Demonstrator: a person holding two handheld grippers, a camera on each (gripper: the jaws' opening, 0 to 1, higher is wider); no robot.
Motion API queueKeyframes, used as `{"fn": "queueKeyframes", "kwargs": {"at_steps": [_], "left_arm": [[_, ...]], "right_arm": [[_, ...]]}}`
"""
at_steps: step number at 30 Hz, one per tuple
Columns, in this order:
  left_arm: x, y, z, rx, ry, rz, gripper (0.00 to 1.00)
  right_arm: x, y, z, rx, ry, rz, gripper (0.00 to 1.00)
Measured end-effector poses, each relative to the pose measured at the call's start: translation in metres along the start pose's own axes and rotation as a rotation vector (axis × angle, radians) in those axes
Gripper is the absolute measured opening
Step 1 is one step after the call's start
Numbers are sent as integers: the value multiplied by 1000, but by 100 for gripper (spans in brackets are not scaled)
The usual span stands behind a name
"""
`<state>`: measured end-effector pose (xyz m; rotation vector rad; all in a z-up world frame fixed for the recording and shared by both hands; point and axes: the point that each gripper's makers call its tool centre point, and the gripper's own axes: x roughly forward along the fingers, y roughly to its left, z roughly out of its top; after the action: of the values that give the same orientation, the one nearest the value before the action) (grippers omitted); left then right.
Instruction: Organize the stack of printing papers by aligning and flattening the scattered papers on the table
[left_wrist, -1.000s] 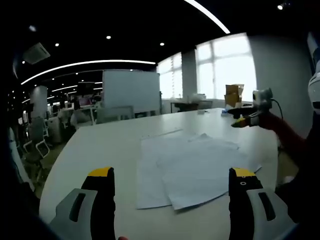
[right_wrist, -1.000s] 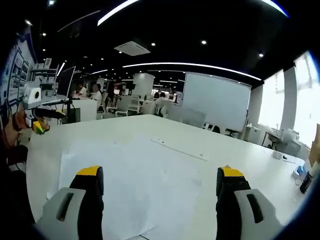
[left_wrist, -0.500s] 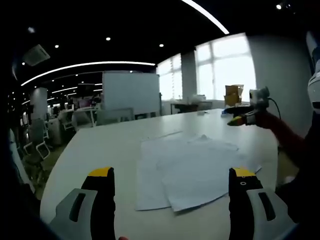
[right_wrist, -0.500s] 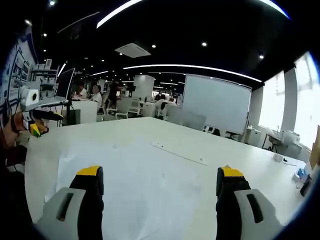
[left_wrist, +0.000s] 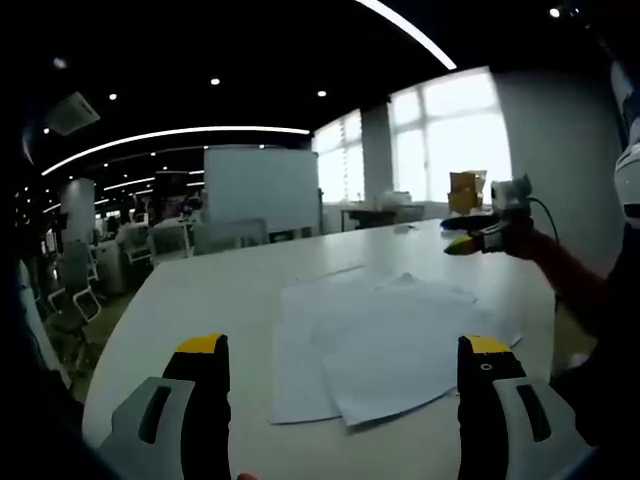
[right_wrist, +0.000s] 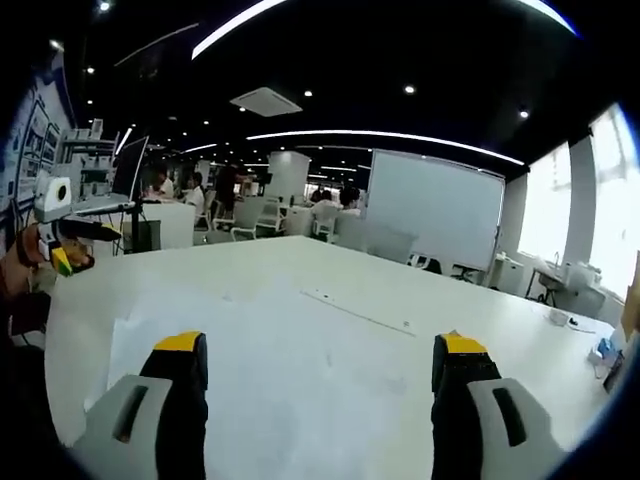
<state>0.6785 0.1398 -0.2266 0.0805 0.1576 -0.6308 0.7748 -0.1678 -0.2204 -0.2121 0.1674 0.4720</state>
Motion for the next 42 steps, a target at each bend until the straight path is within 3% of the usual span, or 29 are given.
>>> {"fn": "queueKeyframes", "kwargs": {"at_steps": [23, 42], "left_arm": [[2, 1, 3, 5, -1, 4, 97], [4, -1, 5, 6, -1, 0, 97]], "right_arm": [[21, -3, -3, 42, -9, 0, 87], [35, -10, -17, 72, 13, -3, 86]]}}
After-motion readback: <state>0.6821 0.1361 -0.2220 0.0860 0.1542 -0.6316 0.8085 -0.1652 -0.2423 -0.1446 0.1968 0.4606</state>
